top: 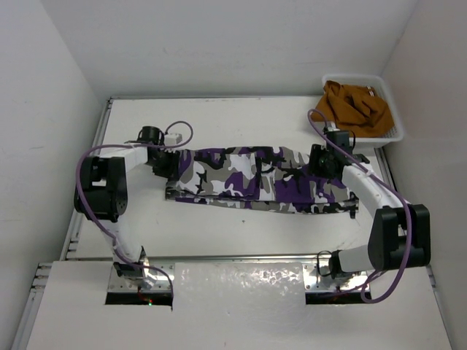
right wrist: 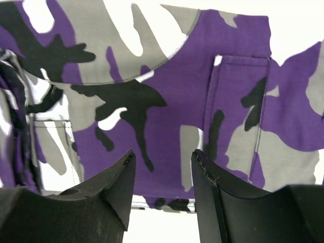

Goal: Fold and stack the trousers
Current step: Fold the trousers

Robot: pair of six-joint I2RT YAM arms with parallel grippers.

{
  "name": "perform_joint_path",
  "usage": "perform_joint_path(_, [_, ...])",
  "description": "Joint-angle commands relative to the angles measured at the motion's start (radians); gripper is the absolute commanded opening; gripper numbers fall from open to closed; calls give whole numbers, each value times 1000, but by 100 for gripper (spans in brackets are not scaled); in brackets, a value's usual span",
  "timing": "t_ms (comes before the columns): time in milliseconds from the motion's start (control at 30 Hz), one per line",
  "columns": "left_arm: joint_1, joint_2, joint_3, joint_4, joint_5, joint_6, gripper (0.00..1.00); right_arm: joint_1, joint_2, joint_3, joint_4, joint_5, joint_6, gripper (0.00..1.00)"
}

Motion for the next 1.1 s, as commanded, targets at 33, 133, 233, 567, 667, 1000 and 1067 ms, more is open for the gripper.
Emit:
perform_joint_path(33, [17, 53, -10, -79, 103, 32, 8, -15, -30, 12, -4, 32, -39, 45])
perform_joint_path(133, [26, 30, 53, -149, 161, 63, 0, -30, -18, 15, -10, 27, -31, 45])
perform_joint_path(233, [156, -31, 184, -246, 110, 98, 0, -56, 1, 6, -43, 65, -44, 43])
perform_joint_path(567, [294, -125, 695, -597, 85, 361, 0, -70, 152, 35, -64, 127, -36, 43])
perform_joint_path(667, [254, -116, 794, -688, 199, 364, 0, -69, 159, 15, 1, 49, -10, 45])
perform_joint_path(1000, [-121, -110, 679, -613, 371, 181, 0, -70, 101, 15, -10, 61, -22, 46])
perform_joint_path(1067, [-182, -107, 628, -604, 381, 186, 0, -70, 85, 6, -1, 47, -19, 46])
